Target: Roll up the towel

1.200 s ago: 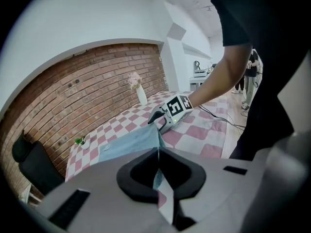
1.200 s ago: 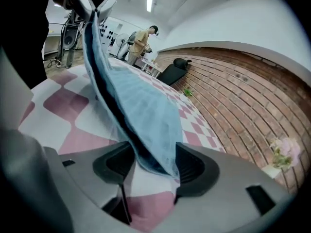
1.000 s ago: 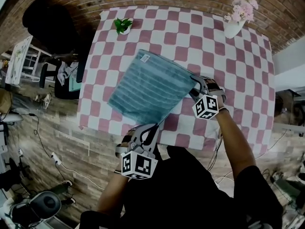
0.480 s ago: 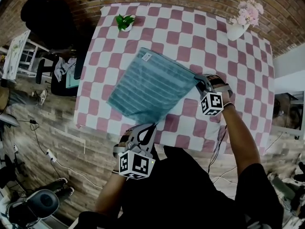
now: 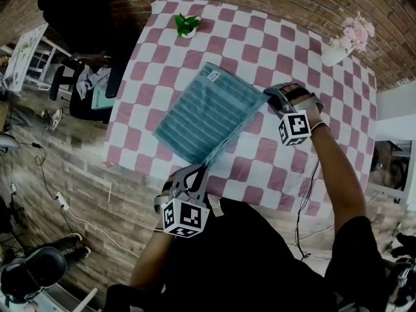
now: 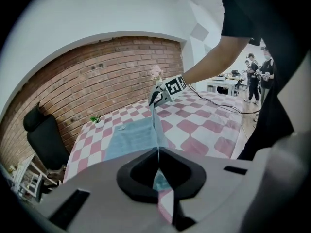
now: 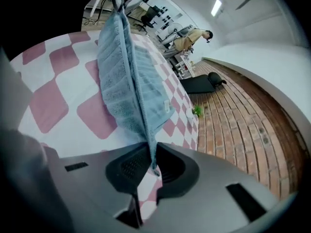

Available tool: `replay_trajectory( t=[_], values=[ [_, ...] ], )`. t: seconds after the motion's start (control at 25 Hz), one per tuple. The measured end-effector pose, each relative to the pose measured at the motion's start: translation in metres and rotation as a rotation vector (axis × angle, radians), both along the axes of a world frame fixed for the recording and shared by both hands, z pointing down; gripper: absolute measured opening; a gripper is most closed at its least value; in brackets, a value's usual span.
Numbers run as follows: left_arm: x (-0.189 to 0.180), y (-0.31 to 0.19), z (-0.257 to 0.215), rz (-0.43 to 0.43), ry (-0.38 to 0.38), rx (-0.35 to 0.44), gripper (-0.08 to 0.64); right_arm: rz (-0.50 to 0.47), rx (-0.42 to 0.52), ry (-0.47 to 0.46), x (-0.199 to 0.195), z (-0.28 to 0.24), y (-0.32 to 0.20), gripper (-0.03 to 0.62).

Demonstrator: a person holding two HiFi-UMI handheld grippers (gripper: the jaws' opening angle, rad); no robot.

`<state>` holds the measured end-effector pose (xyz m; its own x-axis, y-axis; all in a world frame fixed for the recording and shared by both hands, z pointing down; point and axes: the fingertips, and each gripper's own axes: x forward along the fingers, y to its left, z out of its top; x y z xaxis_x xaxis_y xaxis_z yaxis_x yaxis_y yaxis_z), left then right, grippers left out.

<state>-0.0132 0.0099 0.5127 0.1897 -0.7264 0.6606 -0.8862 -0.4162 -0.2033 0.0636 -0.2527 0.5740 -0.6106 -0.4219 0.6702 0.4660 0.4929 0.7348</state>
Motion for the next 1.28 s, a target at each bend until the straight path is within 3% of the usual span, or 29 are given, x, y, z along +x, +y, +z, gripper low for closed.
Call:
replay_trajectory(
  t=[0.28, 0.76, 1.0, 1.08, 1.28],
  values=[
    [-0.052, -0.003, 0.025, -0.100, -0.009, -0.017, 0.006, -0.135, 0.047, 0.059, -0.077, -0.009, -0.010, 0.034],
    [-0.158, -0.014, 0.058, -0.238, -0.037, -0.046, 0.008, -0.254, 0.087, 0.169, -0.183, 0.017, -0.021, 0.034],
    [-0.187, -0.020, 0.076, -0.261, -0.068, -0.062, 0.011, -0.231, 0.050, 0.209, -0.209, 0.039, -0.029, 0.044],
    [-0.198, -0.019, 0.084, -0.285, -0.091, -0.070, 0.028, -0.194, 0.030, 0.208, -0.215, 0.044, -0.034, 0.088],
    [-0.223, -0.012, 0.088, -0.351, -0.119, -0.069, 0.104, -0.083, -0.014, 0.085, -0.225, 0.019, -0.042, 0.162]
  ],
)
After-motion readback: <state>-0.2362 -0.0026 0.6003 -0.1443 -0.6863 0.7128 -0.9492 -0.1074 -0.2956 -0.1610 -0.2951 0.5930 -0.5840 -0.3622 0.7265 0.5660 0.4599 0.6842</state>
